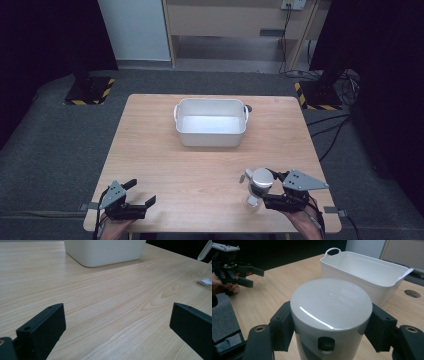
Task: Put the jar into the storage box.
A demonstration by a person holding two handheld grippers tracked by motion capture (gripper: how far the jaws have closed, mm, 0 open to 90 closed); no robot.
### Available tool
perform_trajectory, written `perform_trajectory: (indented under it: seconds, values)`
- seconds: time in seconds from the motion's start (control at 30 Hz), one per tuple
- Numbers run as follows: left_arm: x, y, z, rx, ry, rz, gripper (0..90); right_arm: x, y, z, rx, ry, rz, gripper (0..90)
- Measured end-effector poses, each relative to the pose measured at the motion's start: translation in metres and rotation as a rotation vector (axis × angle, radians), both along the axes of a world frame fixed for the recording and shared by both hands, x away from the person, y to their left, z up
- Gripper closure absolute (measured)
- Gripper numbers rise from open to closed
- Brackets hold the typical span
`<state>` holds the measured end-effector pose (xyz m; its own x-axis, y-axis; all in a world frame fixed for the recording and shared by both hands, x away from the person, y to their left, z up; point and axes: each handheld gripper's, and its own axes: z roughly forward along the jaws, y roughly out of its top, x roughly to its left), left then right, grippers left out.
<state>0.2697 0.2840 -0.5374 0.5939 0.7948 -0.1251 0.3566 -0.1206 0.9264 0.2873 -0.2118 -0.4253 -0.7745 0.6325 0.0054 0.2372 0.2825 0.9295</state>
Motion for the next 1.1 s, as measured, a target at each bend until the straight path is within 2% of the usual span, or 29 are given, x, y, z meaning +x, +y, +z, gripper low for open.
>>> perform_trajectory:
  seconds: [0.37,0.83,1.1]
  values:
    - [0.000,0.000,0.000,0.003,-0.002,0.000,0.0,0.013,0.017,0.015,0.009,-0.021,0.025,32.6]
    - [0.000,-0.001,0.000,0.003,-0.002,-0.002,0.0,0.038,0.035,0.030,0.008,-0.027,0.039,32.6]
    - [-0.001,-0.001,0.001,0.002,-0.006,-0.004,0.0,0.057,0.049,0.047,0.005,-0.040,0.043,32.6]
